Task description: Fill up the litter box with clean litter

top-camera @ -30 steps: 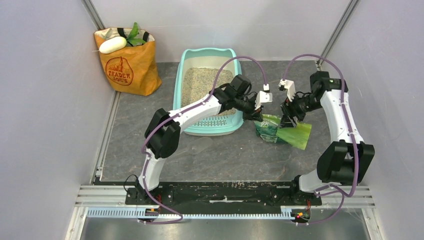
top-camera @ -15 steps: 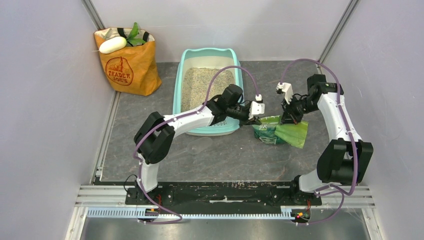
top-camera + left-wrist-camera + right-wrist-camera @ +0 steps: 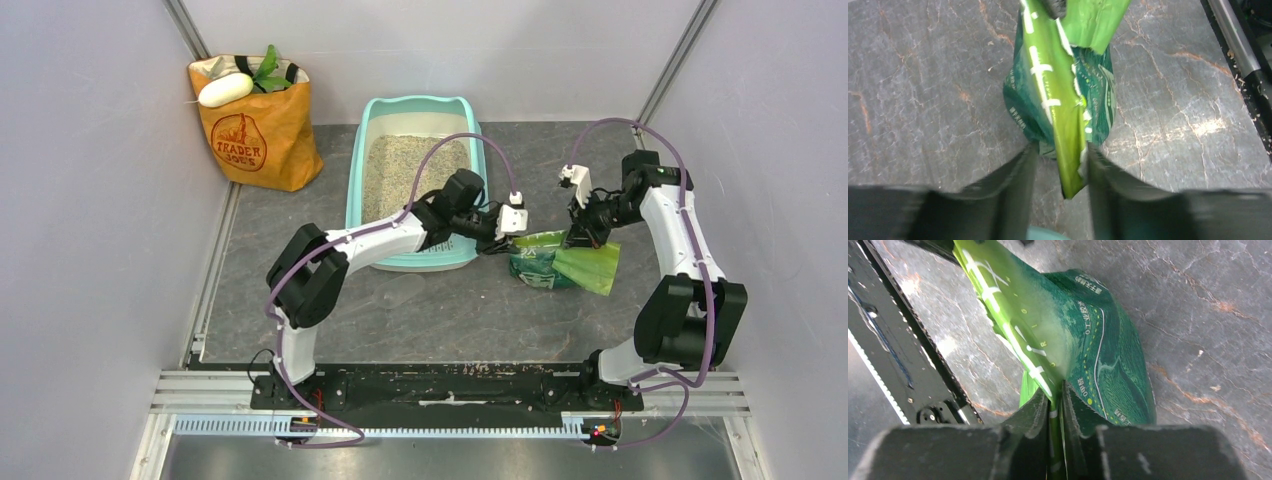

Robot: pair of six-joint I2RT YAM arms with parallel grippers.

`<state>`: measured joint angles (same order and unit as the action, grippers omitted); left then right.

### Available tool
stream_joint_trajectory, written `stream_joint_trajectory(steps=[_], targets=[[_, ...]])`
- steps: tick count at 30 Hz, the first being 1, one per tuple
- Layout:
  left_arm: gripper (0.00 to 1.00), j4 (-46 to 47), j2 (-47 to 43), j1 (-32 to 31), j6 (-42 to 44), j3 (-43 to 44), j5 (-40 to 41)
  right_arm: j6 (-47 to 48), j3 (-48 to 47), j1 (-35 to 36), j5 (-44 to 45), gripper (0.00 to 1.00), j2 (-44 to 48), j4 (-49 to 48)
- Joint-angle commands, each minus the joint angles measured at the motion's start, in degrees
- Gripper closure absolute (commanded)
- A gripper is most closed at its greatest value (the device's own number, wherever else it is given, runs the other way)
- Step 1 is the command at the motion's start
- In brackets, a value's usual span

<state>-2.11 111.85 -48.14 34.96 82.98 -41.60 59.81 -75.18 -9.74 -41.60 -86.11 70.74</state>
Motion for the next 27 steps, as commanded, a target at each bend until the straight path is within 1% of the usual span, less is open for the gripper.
stream_joint_trajectory(steps=[1, 3, 7, 10, 13, 16, 21, 24, 27], targets=[[0.42, -6.8, -6.3, 0.8, -2.2, 5.3, -0.1, 3.8, -2.6, -1.2, 1.8, 0.71, 0.2, 4.2], [0.34, -7.9, -7.7, 0.9, -4.0, 5.3, 1.2, 3.9, -2.8, -1.2, 1.1, 0.56, 0.5, 4.5], [0.25, -9.8, -10.7, 2.0, -7.3, 4.8, 1.1, 4.0, -3.5, -1.1, 0.4, 0.33, 0.8, 4.9], [0.17, -10.1, -13.9, 3.4, -10.0, 3.8, 0.3, 4.4, -4.6, -1.0, -0.9, 0.25, 1.1, 5.8], [0.15, -11.5, -16.7, 5.5, -14.6, 3.6, -0.4, 5.1, -6.3, -0.5, -2.1, 0.16, 1.2, 7.3], [0.14, -14.4, -19.3, 9.1, -18.6, 3.5, -1.0, 5.9, -7.9, 0.0, -3.1, 0.12, 1.8, 8.8], [0.13, -25.3, -24.8, 17.6, -18.6, 2.5, 1.5, 5.0, -11.3, 1.0, -5.0, 0.09, 3.1, 10.5], [0.12, -37.6, -28.4, 24.4, -14.4, 1.6, 3.4, 1.1, -14.9, 2.3, -7.0, 0.08, 3.8, 10.0], [0.12, -48.7, -34.1, 32.5, -6.3, -2.6, 6.8, -5.2, -17.4, 4.5, -8.4, 0.08, 4.2, 6.5]])
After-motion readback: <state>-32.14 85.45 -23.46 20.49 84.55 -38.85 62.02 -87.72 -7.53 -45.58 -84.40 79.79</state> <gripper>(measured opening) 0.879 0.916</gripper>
